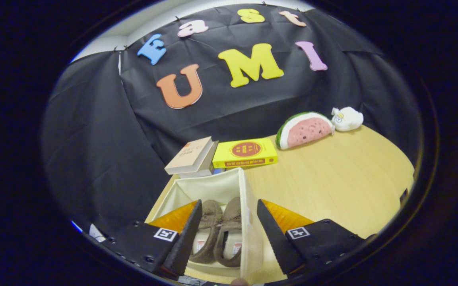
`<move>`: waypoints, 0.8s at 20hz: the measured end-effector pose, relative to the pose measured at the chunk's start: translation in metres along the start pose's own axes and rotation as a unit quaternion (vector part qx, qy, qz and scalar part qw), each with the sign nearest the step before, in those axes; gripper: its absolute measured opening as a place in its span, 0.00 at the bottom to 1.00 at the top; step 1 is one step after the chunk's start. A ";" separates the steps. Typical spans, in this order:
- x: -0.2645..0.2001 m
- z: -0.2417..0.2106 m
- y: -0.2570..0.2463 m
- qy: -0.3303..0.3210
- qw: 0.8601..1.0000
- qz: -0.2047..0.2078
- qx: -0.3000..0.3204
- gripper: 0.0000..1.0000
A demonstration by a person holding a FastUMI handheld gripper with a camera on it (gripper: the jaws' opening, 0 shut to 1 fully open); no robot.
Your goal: Open the storage box then place both shoes into the box .Put the left shoe in first, then the right shoe, with the right side of both shoes facing outward in a uniform manner.
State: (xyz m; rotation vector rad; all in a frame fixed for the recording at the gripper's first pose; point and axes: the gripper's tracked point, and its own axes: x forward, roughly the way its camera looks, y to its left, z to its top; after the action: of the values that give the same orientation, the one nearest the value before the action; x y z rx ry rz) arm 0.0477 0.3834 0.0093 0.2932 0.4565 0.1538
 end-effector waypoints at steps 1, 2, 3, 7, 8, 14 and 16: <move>-0.004 0.010 -0.008 -0.023 1.000 0.000 -0.020 0.88; -0.010 0.022 -0.019 -0.050 0.998 -0.001 -0.040 0.90; -0.017 0.031 -0.027 -0.070 0.996 0.001 -0.056 0.93; -0.048 0.063 -0.064 -0.132 0.985 0.005 -0.107 0.96; -0.058 0.071 -0.073 -0.149 0.982 0.008 -0.117 0.96; -0.119 0.097 -0.137 -0.227 0.963 -0.001 -0.149 0.96; -0.134 0.099 -0.155 -0.240 0.958 -0.006 -0.159 0.96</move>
State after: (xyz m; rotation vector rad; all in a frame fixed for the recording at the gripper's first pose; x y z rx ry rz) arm -0.0138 0.1839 0.1005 0.0063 -0.0514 0.1366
